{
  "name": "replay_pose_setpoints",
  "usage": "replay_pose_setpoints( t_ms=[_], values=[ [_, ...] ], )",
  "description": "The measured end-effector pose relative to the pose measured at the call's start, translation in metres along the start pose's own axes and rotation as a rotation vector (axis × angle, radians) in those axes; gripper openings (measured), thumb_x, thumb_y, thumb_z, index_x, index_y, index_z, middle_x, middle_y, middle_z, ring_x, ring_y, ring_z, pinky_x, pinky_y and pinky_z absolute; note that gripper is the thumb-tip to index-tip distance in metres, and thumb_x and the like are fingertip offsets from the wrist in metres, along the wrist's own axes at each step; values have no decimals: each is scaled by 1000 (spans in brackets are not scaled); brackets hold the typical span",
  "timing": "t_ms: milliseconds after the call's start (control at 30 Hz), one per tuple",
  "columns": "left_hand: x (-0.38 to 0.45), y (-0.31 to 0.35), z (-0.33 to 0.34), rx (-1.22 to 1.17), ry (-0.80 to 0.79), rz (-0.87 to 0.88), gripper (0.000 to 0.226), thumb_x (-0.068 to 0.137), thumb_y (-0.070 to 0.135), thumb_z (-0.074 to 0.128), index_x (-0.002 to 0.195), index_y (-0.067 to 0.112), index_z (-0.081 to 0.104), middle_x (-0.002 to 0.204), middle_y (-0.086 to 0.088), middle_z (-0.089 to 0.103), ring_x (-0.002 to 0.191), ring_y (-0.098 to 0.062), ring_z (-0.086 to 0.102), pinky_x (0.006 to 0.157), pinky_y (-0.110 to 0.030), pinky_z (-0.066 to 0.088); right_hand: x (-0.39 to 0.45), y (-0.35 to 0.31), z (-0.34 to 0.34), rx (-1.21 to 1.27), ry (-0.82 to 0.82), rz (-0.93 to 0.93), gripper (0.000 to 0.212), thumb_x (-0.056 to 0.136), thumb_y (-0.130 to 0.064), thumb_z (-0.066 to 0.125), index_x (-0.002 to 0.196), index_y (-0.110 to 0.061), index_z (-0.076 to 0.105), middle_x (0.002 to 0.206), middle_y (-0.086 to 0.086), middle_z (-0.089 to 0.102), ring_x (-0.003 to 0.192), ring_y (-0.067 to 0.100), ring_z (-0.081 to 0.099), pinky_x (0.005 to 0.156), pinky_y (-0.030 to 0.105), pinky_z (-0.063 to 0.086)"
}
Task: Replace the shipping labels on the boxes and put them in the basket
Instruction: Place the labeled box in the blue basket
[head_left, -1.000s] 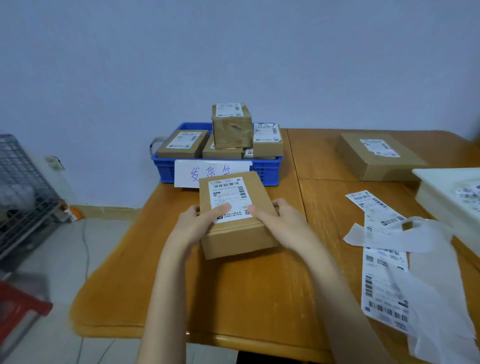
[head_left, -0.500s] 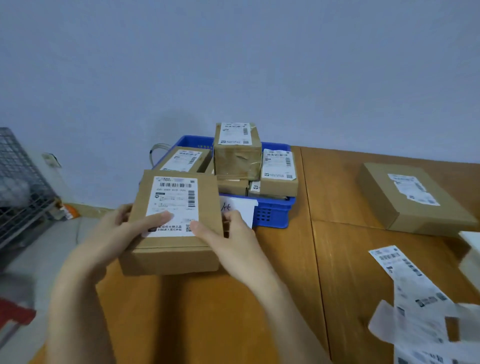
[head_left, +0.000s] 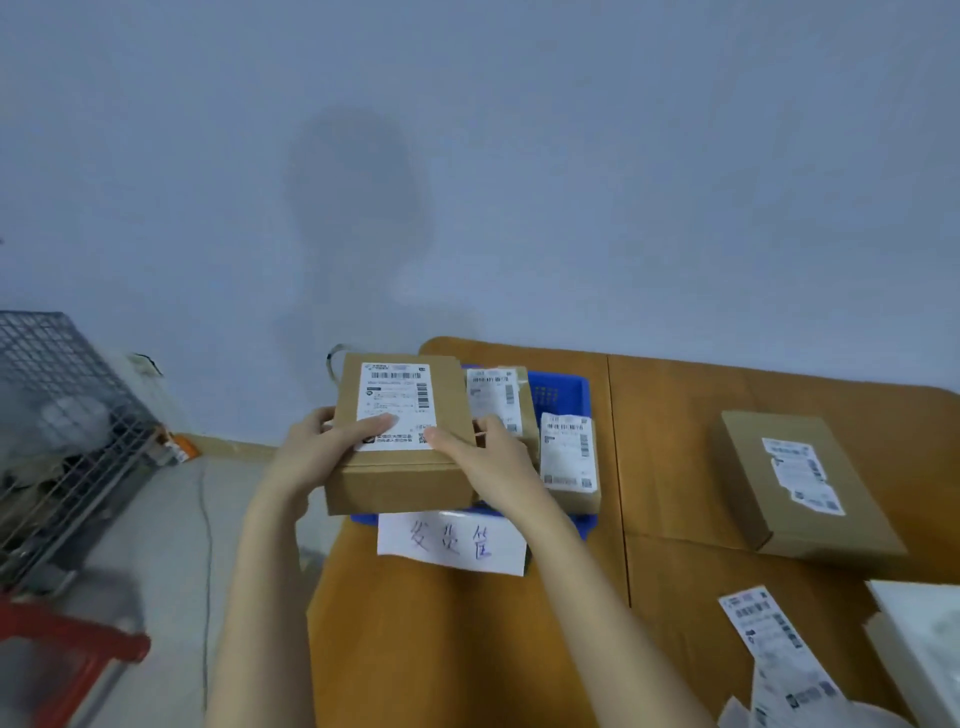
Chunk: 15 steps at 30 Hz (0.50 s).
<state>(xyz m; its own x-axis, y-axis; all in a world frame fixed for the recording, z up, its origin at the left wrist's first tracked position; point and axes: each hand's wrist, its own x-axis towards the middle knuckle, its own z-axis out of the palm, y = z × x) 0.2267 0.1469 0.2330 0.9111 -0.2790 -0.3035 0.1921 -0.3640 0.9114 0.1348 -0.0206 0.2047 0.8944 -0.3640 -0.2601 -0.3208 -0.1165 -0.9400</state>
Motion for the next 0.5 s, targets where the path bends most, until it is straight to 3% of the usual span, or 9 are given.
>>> replay_pose_setpoints(
  t_ms=[133, 233, 367, 500],
  values=[
    [27, 28, 11, -49, -22, 22, 81, 61, 47, 86, 129, 15, 57, 105, 3, 69, 90, -12, 67, 65, -24, 47, 25, -28, -19, -1, 52, 22, 52, 80, -55, 69, 118, -24, 52, 112, -10, 61, 96, 8, 62, 76, 30, 53],
    [50, 35, 14, -49, -9, 34, 60, 79, 33, 81, 130, 13, 56, 103, 4, 68, 88, -10, 66, 64, -22, 47, 43, -35, -22, 1, 71, 41, 52, 80, -54, 69, 119, -24, 52, 112, -11, 61, 99, 9, 62, 83, 35, 54],
    [75, 33, 15, -54, 27, 29, 63, 77, 32, 82, 129, 11, 53, 102, 6, 65, 89, -11, 65, 65, -24, 47, 62, -34, -15, -22, 85, 45, 48, 85, -51, 66, 120, -24, 47, 108, -14, 58, 92, 4, 59, 75, 26, 52],
    [97, 22, 11, -78, 84, 7, 67, 75, 33, 83, 129, 8, 53, 105, 0, 65, 90, -14, 64, 65, -27, 48, 89, -28, 6, -57, 126, 56, 54, 82, -54, 65, 121, -22, 47, 120, -6, 59, 106, 14, 59, 91, 40, 52]
  ],
)
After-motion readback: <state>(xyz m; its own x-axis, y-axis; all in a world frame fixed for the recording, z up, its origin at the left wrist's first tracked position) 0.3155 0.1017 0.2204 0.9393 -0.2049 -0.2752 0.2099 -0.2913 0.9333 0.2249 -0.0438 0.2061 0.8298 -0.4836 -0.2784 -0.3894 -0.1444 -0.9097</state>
